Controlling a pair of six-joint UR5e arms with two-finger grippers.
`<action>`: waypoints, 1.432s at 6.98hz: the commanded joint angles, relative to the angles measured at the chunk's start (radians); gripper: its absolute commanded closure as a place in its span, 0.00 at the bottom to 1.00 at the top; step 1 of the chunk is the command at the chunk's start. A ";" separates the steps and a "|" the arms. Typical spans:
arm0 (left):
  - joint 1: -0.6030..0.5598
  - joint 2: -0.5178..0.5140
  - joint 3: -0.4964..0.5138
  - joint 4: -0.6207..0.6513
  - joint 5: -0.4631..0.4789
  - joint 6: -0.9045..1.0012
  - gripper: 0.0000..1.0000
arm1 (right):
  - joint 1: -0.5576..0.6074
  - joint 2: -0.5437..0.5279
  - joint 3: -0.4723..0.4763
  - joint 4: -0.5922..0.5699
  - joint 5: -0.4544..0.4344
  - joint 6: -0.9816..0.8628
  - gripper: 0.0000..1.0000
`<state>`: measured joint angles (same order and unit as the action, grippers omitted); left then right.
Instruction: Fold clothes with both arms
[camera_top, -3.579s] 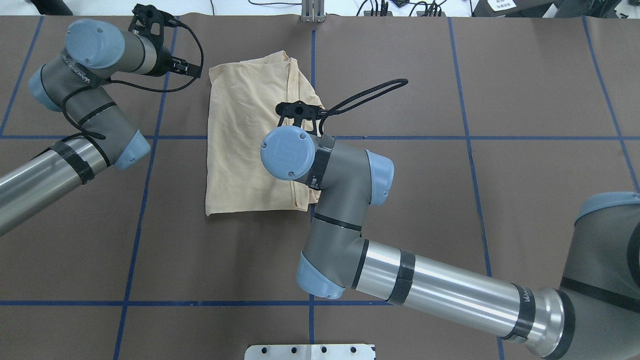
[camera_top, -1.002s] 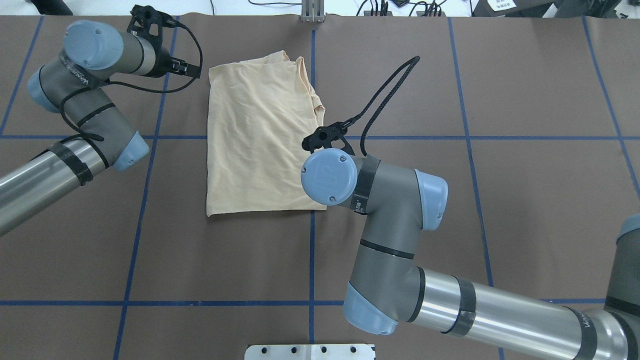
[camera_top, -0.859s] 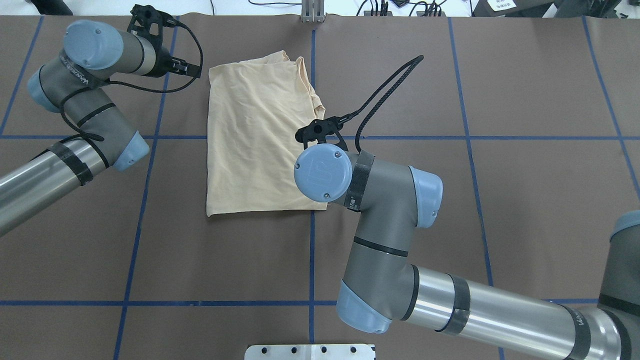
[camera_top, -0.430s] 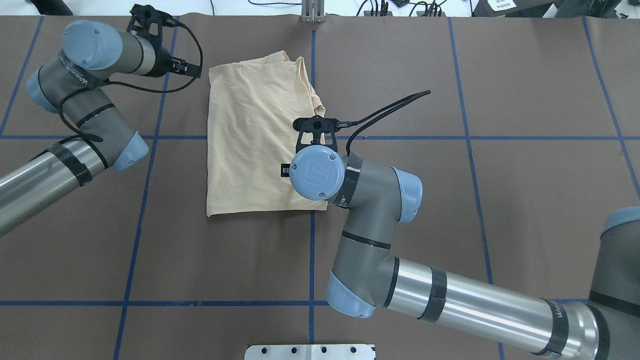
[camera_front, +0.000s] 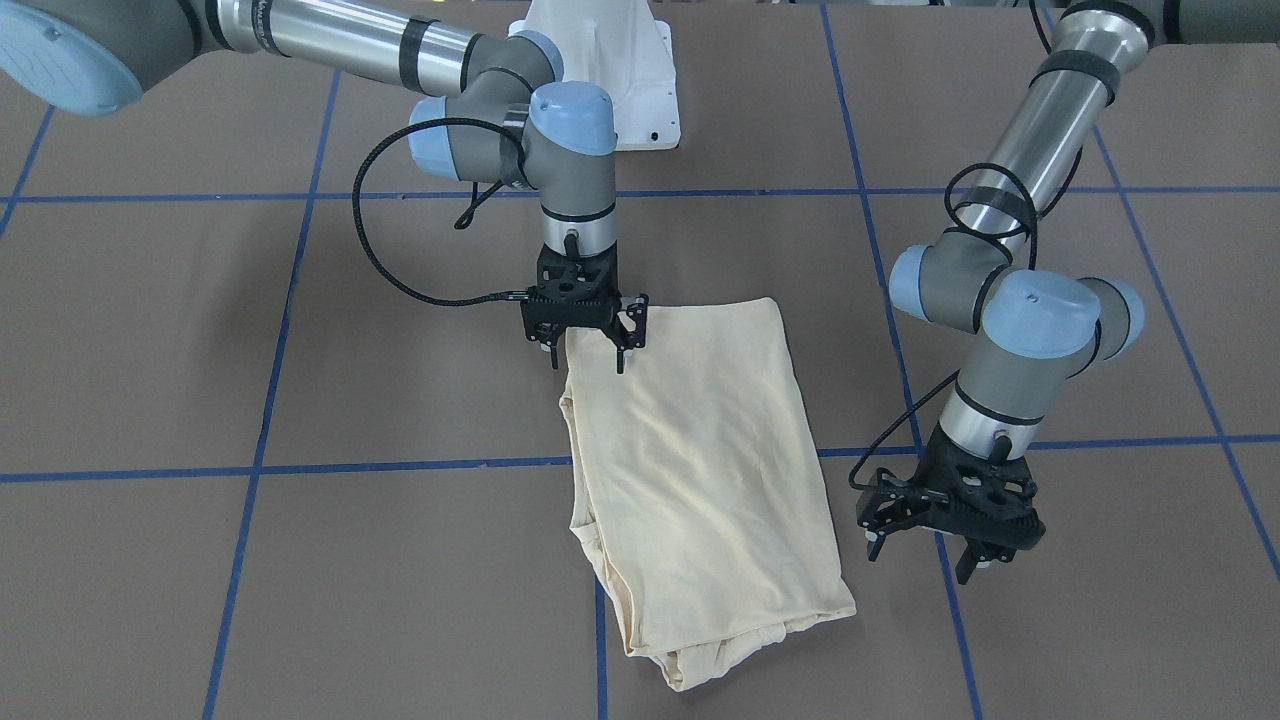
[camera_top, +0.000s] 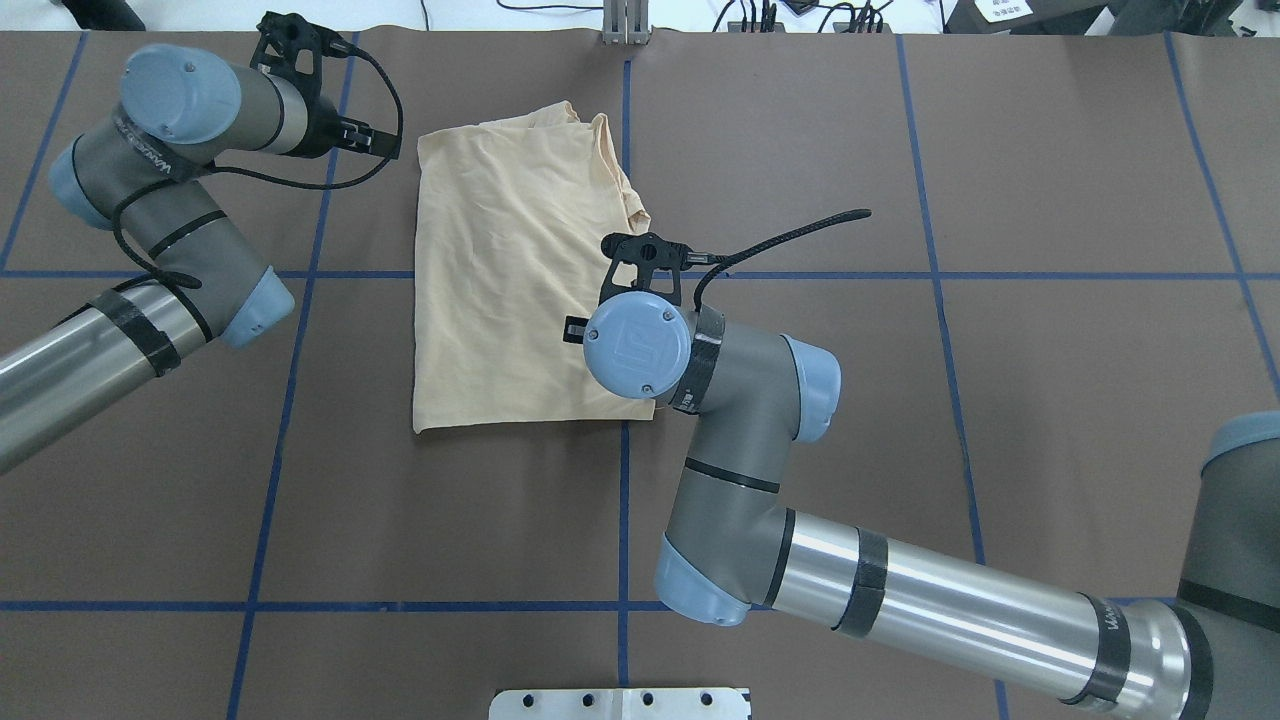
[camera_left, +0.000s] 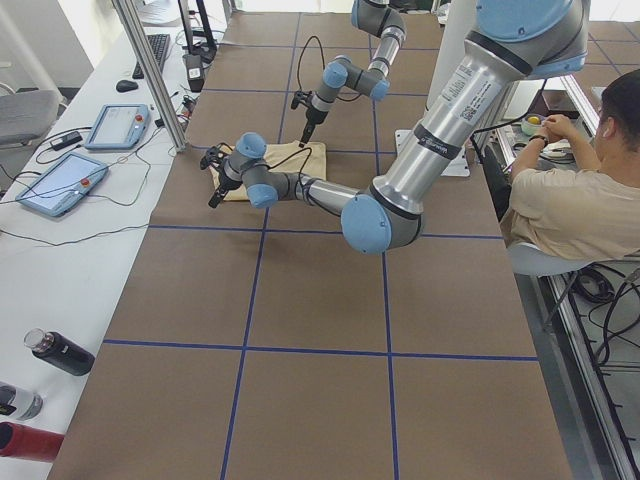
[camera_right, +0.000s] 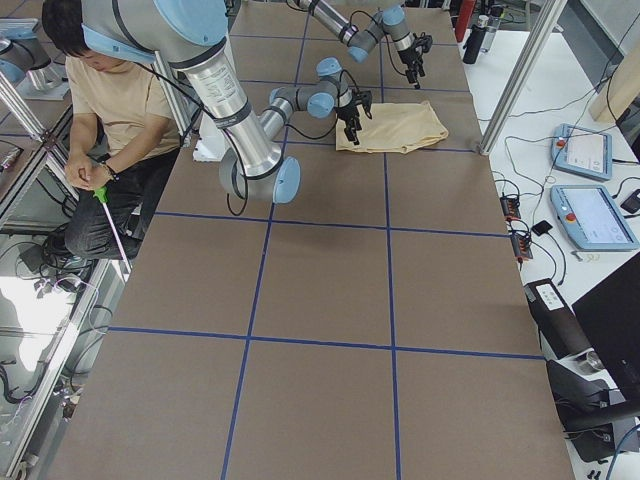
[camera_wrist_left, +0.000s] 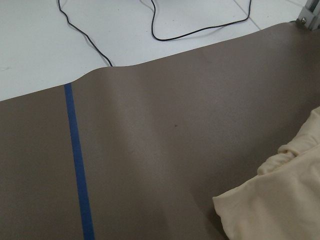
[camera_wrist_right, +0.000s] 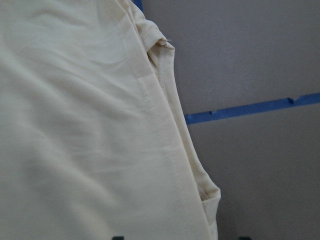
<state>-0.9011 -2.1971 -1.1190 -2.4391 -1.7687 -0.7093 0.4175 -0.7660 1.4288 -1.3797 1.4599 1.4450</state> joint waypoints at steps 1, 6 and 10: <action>0.001 0.002 -0.001 -0.001 0.000 -0.001 0.00 | 0.003 -0.006 -0.028 0.002 -0.019 -0.011 0.37; 0.002 0.002 -0.001 0.000 0.000 -0.001 0.00 | 0.003 0.002 -0.047 0.002 -0.033 -0.009 0.56; 0.002 0.002 -0.001 0.000 0.000 0.001 0.00 | 0.003 0.005 -0.053 0.002 -0.033 -0.009 0.84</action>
<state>-0.8989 -2.1951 -1.1198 -2.4390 -1.7687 -0.7089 0.4203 -0.7619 1.3753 -1.3777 1.4265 1.4346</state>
